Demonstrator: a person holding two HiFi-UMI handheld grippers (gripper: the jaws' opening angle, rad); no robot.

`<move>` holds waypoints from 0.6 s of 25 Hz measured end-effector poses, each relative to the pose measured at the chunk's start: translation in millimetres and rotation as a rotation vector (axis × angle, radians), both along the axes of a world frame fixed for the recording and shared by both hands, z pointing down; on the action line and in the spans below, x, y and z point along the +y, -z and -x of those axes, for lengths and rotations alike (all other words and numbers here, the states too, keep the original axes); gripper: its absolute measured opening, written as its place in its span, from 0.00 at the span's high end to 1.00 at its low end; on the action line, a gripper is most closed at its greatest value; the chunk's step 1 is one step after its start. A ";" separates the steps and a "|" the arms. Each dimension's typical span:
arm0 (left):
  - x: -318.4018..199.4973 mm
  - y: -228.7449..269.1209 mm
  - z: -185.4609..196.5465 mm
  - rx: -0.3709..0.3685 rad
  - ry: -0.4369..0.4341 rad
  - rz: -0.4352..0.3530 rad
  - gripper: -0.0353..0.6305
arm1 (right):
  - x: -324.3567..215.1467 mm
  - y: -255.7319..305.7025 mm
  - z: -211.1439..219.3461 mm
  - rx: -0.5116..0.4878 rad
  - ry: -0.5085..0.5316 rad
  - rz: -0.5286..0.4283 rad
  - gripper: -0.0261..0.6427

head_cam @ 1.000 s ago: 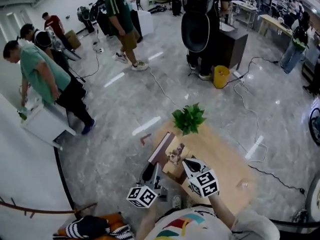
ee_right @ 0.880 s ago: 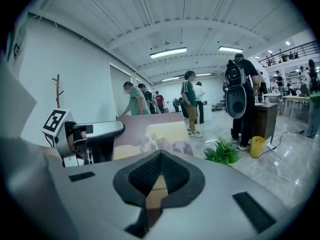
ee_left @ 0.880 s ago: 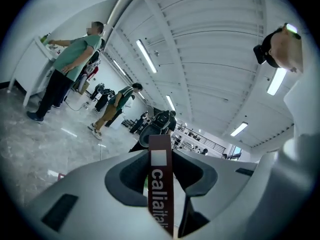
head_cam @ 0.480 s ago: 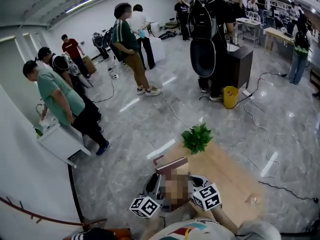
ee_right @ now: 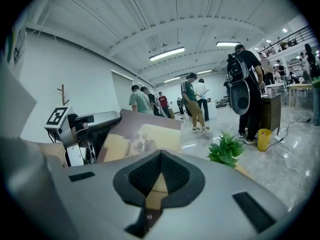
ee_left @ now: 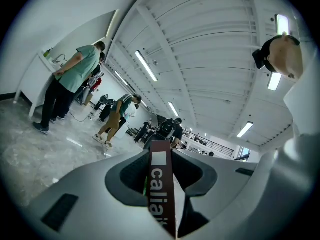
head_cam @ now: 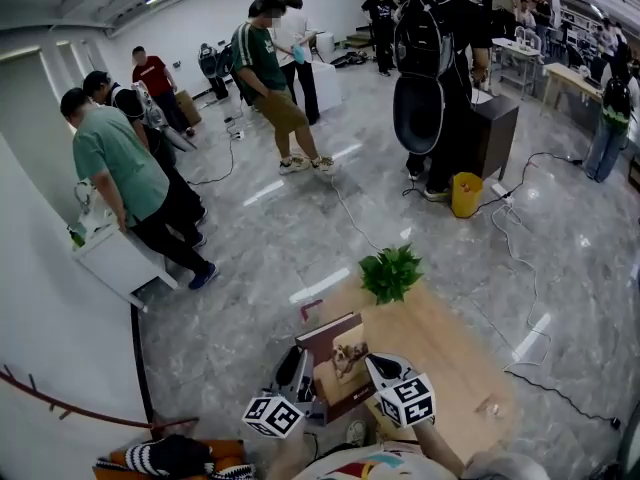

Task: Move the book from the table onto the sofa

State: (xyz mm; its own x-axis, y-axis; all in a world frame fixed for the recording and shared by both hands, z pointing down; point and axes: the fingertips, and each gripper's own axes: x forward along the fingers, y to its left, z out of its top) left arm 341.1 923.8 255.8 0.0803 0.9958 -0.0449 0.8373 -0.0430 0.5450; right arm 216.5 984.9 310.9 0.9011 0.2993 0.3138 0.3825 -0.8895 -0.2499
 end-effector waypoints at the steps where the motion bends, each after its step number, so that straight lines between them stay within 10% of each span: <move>1: -6.4 0.3 -0.1 -0.001 0.013 -0.004 0.72 | -2.9 -0.8 -0.4 0.002 0.010 -0.009 0.95; 15: -207.8 -0.8 -44.1 -0.020 0.497 0.052 0.72 | -124.3 21.3 -88.9 0.096 0.458 -0.010 0.95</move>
State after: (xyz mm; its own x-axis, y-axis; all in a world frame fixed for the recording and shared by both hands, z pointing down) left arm 385.2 716.0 256.6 0.5456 0.8335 -0.0869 0.7121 -0.4065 0.5725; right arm 305.4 860.6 289.6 0.9648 -0.1385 0.2237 -0.0740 -0.9588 -0.2742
